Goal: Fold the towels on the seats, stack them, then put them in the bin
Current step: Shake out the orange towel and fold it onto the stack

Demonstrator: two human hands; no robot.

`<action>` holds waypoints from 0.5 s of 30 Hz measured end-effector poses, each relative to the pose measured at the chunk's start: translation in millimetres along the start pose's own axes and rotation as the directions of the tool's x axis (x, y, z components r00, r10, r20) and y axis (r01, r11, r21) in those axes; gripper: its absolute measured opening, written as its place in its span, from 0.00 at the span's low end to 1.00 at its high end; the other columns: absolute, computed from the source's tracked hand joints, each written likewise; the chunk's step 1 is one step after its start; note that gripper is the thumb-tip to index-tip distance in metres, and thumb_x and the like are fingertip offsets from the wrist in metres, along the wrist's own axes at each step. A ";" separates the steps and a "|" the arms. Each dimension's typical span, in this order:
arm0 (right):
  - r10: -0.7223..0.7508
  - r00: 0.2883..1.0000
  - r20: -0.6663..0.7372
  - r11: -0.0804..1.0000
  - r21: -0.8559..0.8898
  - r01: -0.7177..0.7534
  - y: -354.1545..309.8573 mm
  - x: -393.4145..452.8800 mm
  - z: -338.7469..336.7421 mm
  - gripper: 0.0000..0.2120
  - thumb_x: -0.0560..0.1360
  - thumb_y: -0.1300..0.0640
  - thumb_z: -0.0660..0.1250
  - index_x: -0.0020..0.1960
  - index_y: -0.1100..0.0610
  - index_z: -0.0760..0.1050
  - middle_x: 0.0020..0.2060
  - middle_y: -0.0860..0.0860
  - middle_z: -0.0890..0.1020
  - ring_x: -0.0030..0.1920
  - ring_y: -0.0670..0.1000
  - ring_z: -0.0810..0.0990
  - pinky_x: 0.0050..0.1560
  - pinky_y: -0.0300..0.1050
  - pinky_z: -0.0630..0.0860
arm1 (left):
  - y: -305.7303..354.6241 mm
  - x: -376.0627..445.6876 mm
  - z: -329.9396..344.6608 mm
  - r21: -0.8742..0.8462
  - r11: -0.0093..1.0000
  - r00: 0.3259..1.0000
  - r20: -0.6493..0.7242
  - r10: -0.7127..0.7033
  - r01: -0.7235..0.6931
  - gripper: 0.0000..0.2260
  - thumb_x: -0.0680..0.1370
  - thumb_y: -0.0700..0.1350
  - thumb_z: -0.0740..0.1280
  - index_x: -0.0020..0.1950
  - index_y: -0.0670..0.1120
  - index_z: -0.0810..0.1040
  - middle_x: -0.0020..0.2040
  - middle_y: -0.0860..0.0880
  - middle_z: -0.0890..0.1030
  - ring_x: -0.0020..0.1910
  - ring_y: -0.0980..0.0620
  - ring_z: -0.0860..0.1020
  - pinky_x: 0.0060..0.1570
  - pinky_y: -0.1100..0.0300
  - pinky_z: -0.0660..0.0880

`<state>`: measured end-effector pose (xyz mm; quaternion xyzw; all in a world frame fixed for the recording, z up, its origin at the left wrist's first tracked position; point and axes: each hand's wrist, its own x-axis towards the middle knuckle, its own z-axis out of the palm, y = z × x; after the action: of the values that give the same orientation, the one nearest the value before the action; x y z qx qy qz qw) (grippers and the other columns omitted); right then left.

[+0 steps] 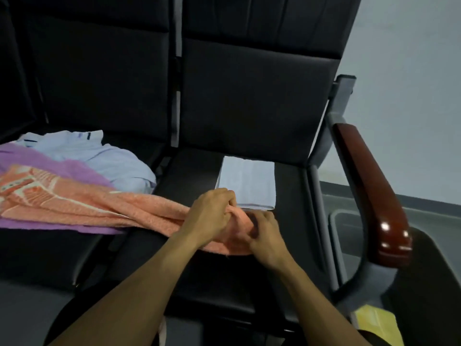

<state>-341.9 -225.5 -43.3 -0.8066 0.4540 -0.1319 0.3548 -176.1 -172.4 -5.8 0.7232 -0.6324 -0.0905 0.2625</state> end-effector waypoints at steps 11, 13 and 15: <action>0.011 0.992 -0.122 0.982 -0.187 -0.034 -9.8 30.6 -22.1 0.07 0.77 0.59 0.63 0.42 0.50 0.72 0.37 0.48 0.79 0.38 0.53 0.79 0.36 0.50 0.74 | -27.1 9.5 6.7 0.198 0.979 0.998 0.025 -0.058 0.052 0.15 0.74 0.52 0.75 0.40 0.55 0.68 0.42 0.58 0.70 0.44 0.53 0.67 0.48 0.54 0.65; 0.034 0.992 -0.119 0.944 -0.322 -0.071 -6.8 32.6 -24.5 0.06 0.77 0.60 0.62 0.43 0.51 0.71 0.39 0.49 0.79 0.41 0.56 0.79 0.38 0.50 0.74 | -32.9 12.2 5.2 0.230 0.972 0.998 0.020 -0.061 0.055 0.10 0.73 0.44 0.75 0.45 0.53 0.75 0.49 0.56 0.70 0.49 0.52 0.67 0.51 0.54 0.66; 0.005 0.999 -0.036 0.930 -0.367 -0.017 -8.3 34.8 -22.3 0.04 0.76 0.59 0.64 0.47 0.51 0.74 0.45 0.50 0.80 0.46 0.57 0.80 0.44 0.50 0.76 | -32.3 11.9 4.7 0.189 0.981 0.997 0.060 -0.056 0.044 0.11 0.72 0.38 0.73 0.46 0.50 0.75 0.50 0.56 0.70 0.50 0.52 0.70 0.48 0.55 0.69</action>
<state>-329.2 -261.6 -25.5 -0.8538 0.4812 -0.0565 0.1905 -148.1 -183.1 -23.3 0.7569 -0.6281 -0.0605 0.1701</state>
